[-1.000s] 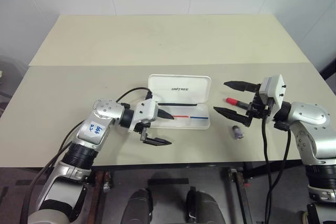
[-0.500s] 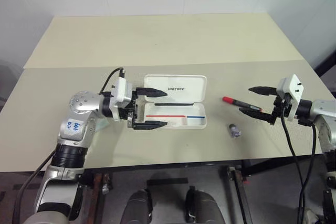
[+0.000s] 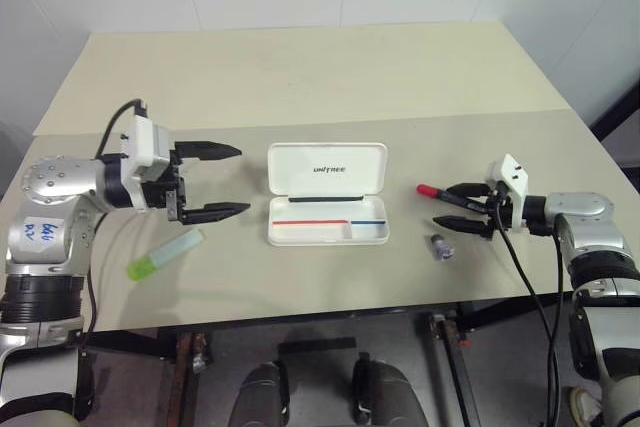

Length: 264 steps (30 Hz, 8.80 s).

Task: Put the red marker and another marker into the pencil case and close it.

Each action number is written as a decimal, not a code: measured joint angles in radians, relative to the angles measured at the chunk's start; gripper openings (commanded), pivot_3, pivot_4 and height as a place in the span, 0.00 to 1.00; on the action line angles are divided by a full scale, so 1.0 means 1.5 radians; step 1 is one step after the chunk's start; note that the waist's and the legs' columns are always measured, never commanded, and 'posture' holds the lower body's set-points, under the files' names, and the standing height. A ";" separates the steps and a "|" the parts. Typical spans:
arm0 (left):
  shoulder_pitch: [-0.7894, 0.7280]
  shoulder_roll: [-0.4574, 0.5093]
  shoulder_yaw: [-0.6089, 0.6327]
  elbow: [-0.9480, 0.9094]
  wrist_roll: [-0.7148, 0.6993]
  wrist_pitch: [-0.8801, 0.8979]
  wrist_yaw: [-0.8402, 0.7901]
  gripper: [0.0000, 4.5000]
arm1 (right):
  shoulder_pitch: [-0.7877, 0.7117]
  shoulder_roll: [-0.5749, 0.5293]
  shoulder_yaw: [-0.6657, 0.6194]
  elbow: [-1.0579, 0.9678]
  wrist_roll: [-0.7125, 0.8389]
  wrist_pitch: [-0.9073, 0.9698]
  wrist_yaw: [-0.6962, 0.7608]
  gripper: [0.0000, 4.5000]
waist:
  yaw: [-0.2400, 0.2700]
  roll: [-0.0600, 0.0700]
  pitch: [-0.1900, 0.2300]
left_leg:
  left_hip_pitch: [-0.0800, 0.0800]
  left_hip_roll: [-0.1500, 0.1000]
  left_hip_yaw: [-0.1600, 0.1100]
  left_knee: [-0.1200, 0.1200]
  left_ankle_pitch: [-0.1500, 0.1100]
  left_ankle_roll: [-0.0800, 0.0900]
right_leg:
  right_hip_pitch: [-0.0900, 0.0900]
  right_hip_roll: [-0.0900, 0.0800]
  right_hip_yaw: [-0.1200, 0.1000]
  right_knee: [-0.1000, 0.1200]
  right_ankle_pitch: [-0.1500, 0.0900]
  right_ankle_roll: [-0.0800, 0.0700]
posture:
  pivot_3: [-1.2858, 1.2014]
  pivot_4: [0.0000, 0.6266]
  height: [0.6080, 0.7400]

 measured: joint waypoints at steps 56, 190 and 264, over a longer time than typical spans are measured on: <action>0.193 0.005 0.050 -0.153 -0.019 0.049 0.088 1.00 | -0.084 0.247 0.200 -0.215 -0.139 -0.143 -0.097 0.52 | -0.003 -0.001 0.000 | 0.000 0.004 0.009 -0.001 0.000 -0.001 | -0.009 0.003 0.009 0.004 0.000 -0.001 | 0.52 0.24 1.00; -0.061 -0.222 -0.220 0.214 0.165 -0.125 0.009 0.99 | 0.438 -0.048 -0.120 -0.987 0.248 0.295 -0.223 1.00 | 0.033 -0.004 -0.003 | -0.001 0.014 0.013 0.010 -0.012 0.000 | -0.009 0.012 0.009 0.000 0.001 -0.007 | 0.52 0.24 1.00; 0.053 -0.008 -0.033 -0.024 -0.001 0.007 -0.046 1.00 | 0.491 0.085 -0.053 -0.839 0.096 0.273 -0.421 0.08 | 0.013 -0.004 -0.003 | 0.000 0.015 0.014 0.009 -0.013 0.000 | -0.009 0.013 0.011 0.000 0.001 -0.007 | 0.52 0.24 1.00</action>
